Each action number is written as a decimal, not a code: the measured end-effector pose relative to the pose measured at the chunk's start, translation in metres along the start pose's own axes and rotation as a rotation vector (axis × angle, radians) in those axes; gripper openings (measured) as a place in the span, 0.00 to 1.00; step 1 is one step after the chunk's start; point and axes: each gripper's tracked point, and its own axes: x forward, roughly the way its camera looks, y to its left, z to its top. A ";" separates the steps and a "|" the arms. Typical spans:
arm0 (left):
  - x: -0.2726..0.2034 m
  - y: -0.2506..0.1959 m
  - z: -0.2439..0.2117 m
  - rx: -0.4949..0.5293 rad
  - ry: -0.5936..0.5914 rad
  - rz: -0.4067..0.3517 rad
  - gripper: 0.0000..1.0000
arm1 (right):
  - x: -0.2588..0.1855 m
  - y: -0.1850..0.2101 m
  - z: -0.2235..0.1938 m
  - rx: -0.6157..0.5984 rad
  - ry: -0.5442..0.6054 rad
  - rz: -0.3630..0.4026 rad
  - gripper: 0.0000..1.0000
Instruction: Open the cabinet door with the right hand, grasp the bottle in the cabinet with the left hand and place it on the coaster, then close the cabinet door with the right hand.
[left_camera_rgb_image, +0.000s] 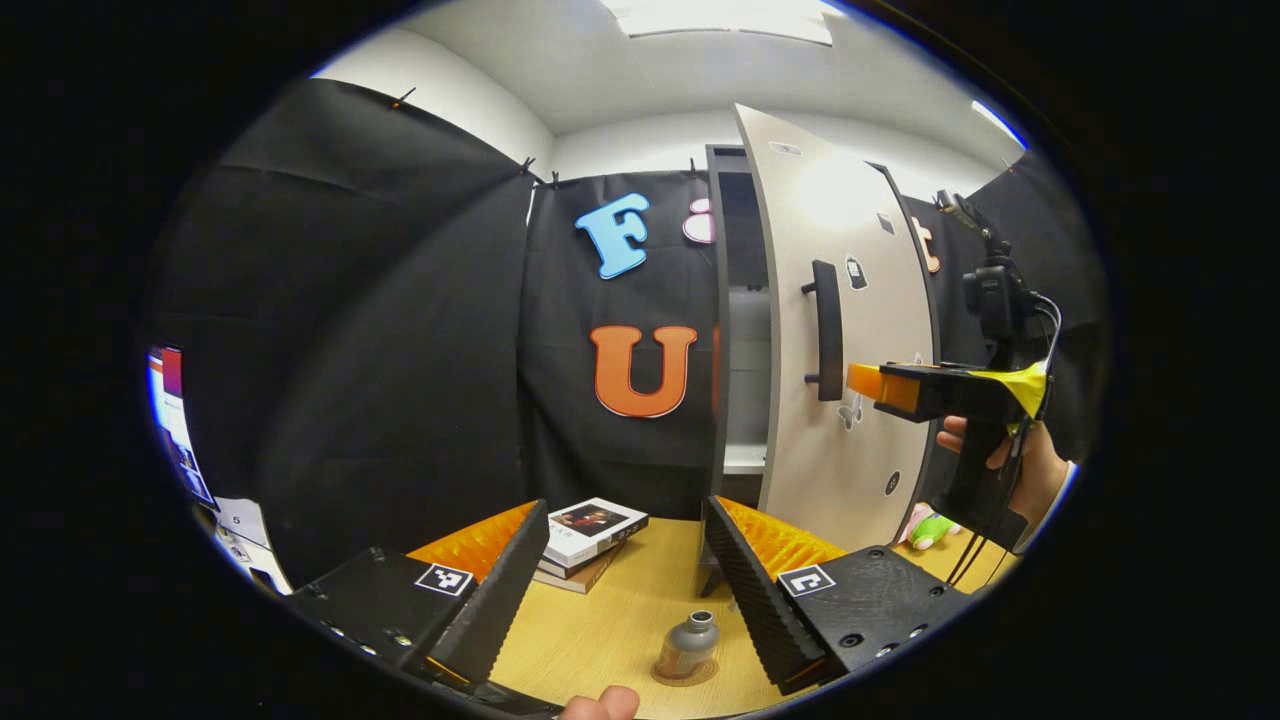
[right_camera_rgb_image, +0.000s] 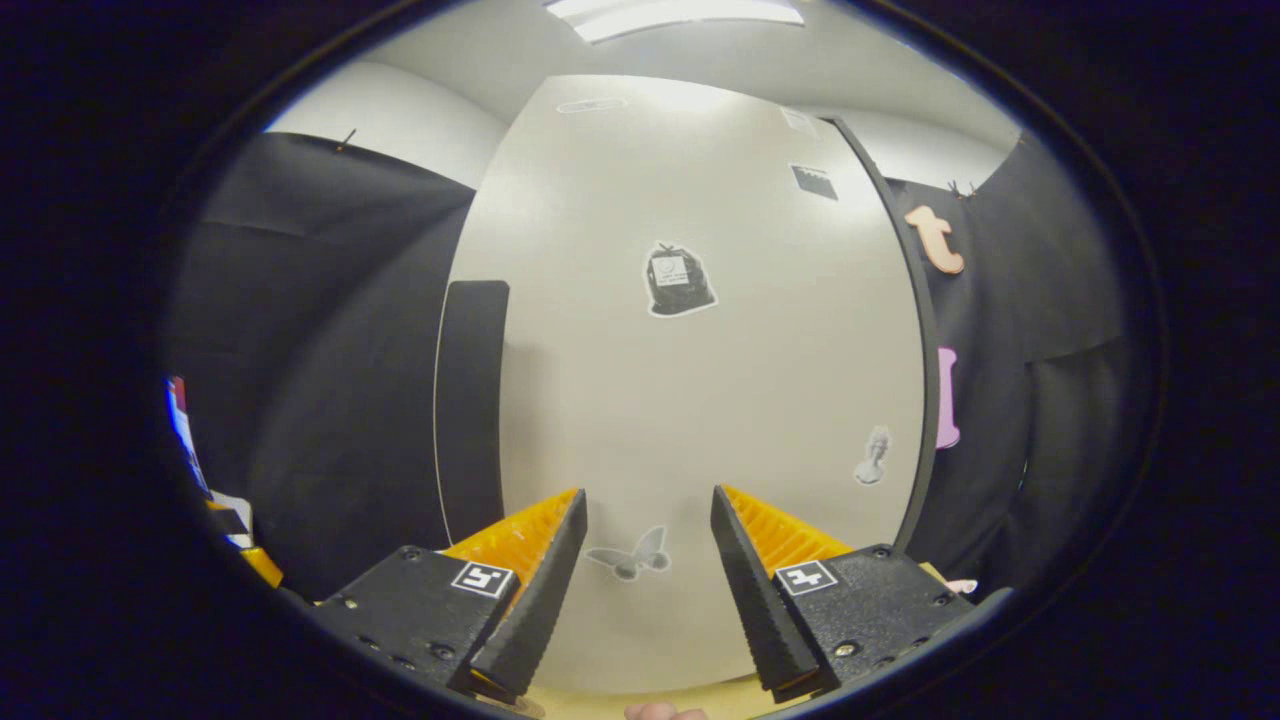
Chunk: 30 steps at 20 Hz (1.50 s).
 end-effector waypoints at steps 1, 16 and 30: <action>-0.002 0.000 -0.002 0.001 0.003 0.004 0.95 | -0.001 0.001 -0.002 0.008 0.001 -0.002 0.81; -0.014 -0.029 0.003 -0.007 -0.027 -0.044 0.95 | -0.181 -0.058 0.029 0.050 -0.036 -0.063 0.81; -0.044 -0.091 0.003 -0.005 -0.066 -0.163 0.95 | -0.334 -0.171 -0.074 0.055 0.078 -0.489 0.82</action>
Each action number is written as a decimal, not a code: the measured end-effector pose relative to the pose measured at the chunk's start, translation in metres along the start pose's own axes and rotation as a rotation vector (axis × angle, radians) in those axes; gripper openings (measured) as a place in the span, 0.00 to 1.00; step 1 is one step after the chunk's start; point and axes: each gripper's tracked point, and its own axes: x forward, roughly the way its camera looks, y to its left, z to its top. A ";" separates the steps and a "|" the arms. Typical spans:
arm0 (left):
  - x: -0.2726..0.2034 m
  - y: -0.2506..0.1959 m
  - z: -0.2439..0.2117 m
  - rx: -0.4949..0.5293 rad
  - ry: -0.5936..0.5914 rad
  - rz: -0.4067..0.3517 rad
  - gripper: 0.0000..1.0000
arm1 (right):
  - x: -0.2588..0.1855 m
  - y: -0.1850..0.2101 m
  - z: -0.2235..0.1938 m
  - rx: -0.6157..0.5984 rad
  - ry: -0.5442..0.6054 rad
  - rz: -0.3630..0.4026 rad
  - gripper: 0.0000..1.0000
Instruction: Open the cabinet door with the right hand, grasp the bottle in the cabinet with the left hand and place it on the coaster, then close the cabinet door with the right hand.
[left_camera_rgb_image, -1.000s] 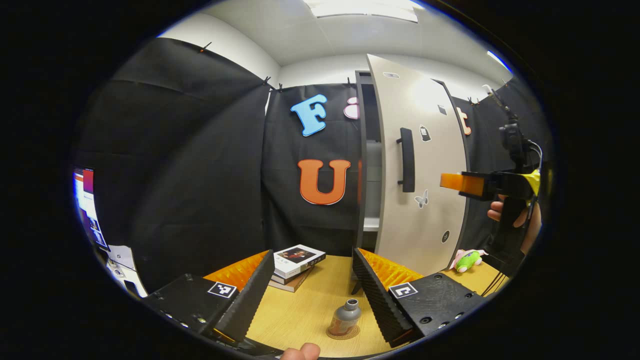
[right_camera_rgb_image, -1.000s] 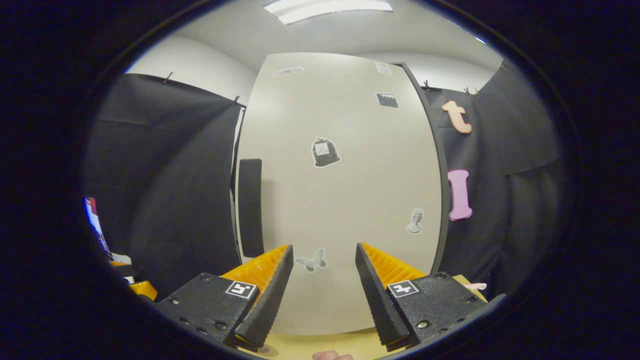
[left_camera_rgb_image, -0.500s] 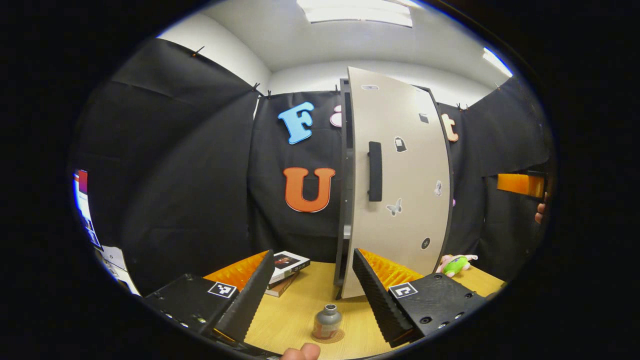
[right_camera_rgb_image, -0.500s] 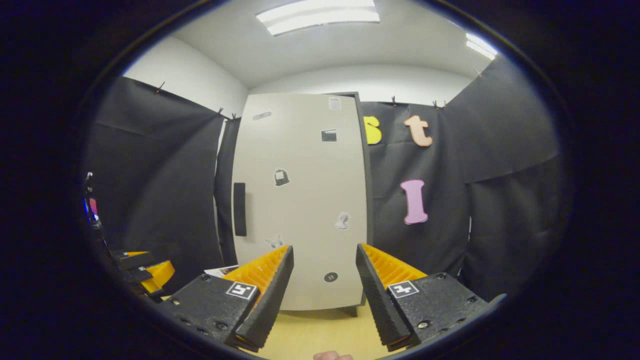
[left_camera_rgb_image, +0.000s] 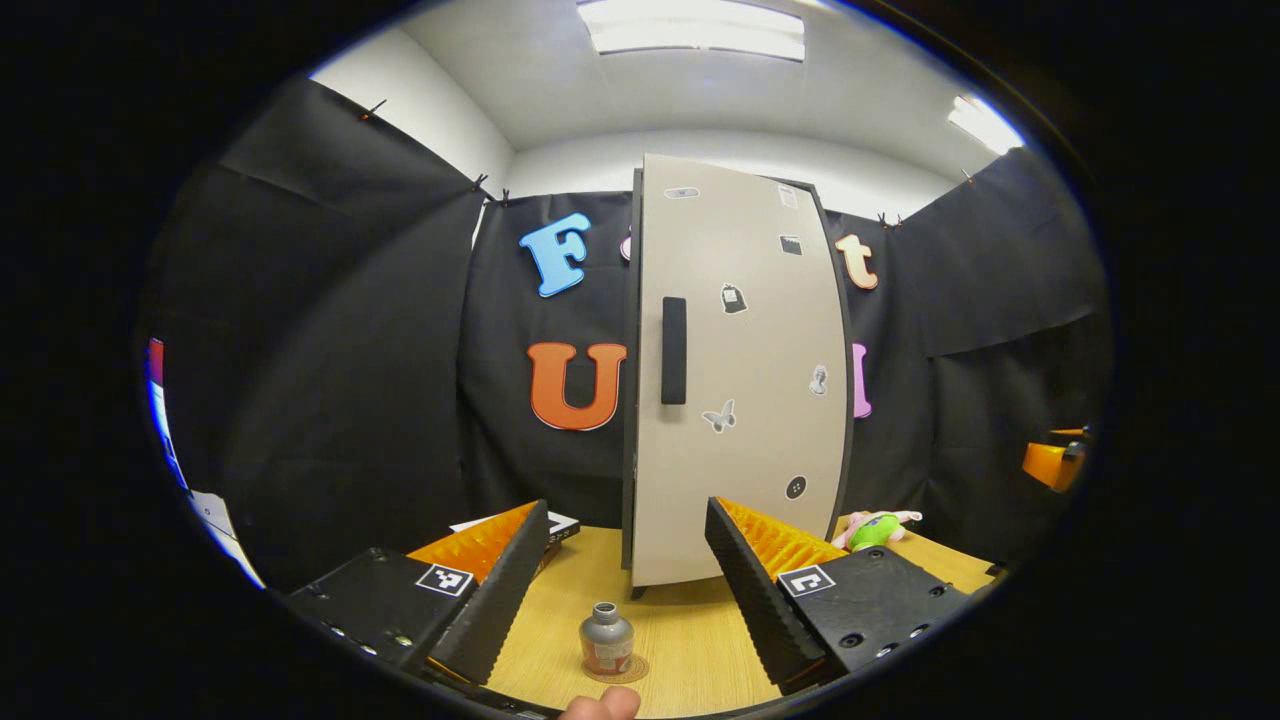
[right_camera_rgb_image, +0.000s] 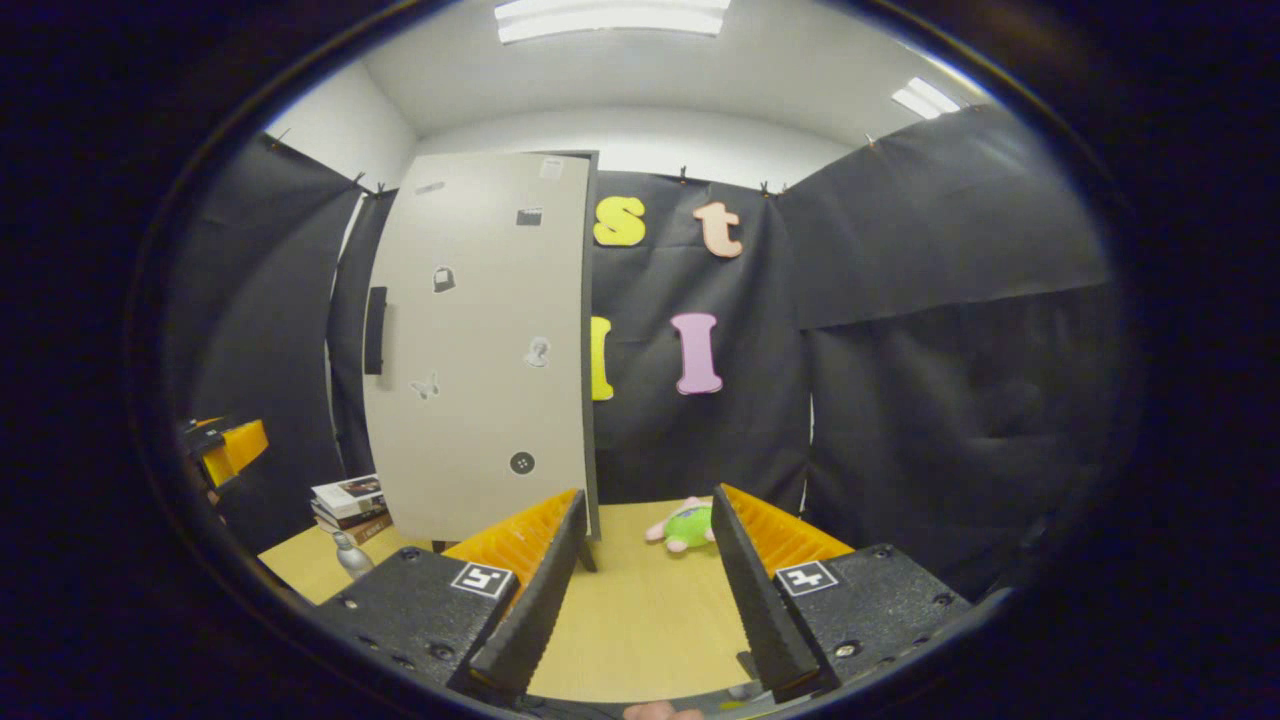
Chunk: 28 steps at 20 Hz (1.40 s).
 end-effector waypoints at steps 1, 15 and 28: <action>-0.004 -0.001 0.002 0.000 -0.003 0.002 0.95 | 0.000 -0.006 0.000 0.012 0.003 -0.013 0.82; -0.013 -0.005 0.002 0.016 0.000 0.012 0.95 | 0.005 0.010 0.014 0.006 -0.011 0.022 0.82; -0.010 -0.007 -0.001 0.006 0.014 -0.001 0.95 | 0.004 0.011 0.020 0.013 -0.011 0.009 0.80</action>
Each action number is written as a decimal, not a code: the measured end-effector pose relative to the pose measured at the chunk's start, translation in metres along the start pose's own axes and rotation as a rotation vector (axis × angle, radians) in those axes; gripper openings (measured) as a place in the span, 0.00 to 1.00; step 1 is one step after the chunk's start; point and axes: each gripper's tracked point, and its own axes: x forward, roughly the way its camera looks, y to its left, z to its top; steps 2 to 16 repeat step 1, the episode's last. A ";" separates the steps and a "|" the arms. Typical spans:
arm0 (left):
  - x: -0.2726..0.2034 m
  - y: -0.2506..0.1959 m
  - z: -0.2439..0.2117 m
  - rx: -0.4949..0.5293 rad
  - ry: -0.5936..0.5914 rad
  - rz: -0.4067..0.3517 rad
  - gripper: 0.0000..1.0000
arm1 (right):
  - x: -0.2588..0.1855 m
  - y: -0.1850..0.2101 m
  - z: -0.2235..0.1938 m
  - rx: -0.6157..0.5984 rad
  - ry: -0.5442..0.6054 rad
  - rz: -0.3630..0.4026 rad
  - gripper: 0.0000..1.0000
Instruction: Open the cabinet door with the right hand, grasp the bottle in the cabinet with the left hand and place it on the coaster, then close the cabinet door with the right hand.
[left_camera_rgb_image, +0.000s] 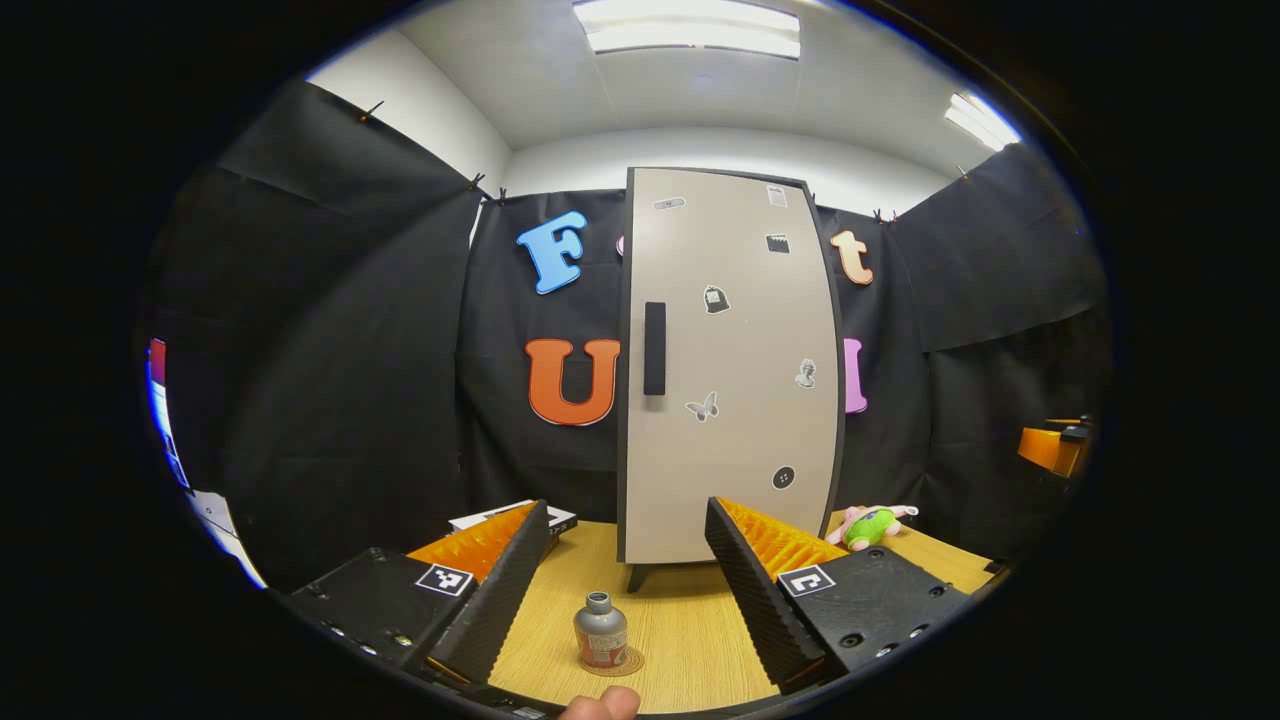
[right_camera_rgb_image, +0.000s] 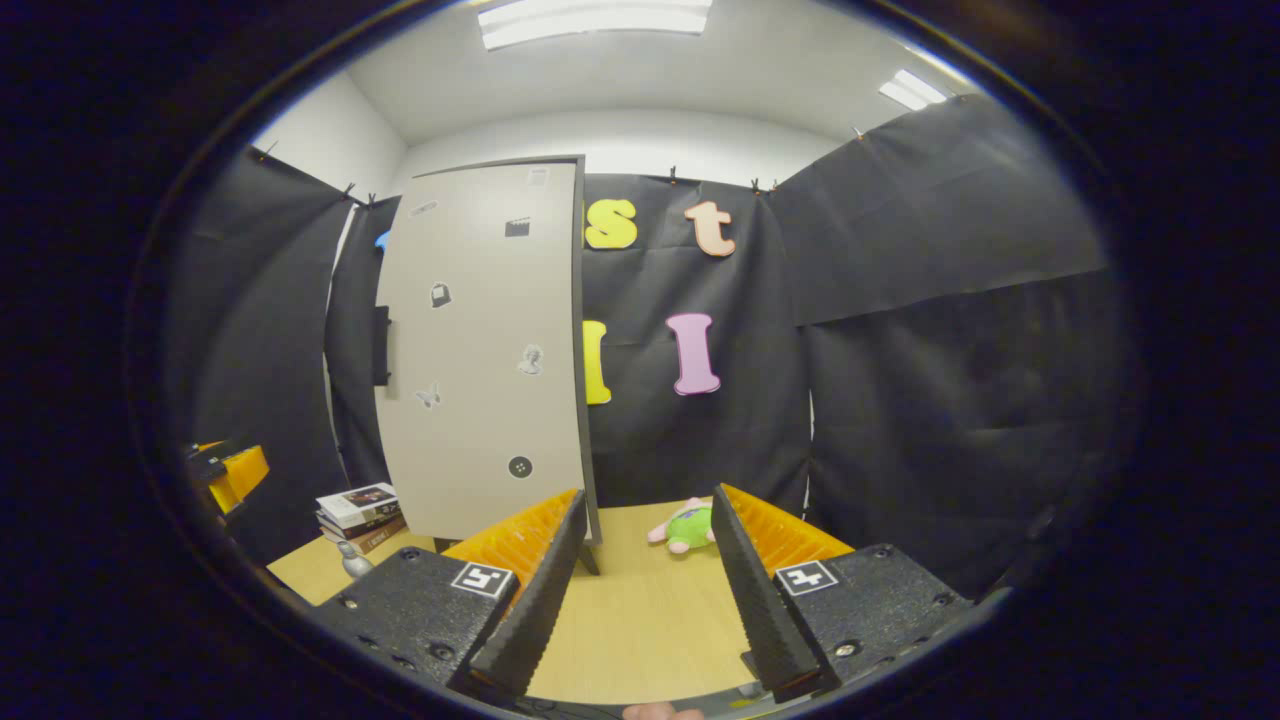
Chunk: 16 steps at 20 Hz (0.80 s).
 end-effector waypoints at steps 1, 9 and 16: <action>0.000 -0.001 0.000 0.000 0.000 -0.002 0.95 | -0.001 -0.001 -0.001 0.000 0.001 -0.002 0.80; 0.000 -0.001 0.000 0.000 0.000 -0.002 0.95 | -0.001 -0.001 -0.001 0.000 0.001 -0.002 0.80; 0.000 -0.001 0.000 0.000 0.000 -0.002 0.95 | -0.001 -0.001 -0.001 0.000 0.001 -0.002 0.80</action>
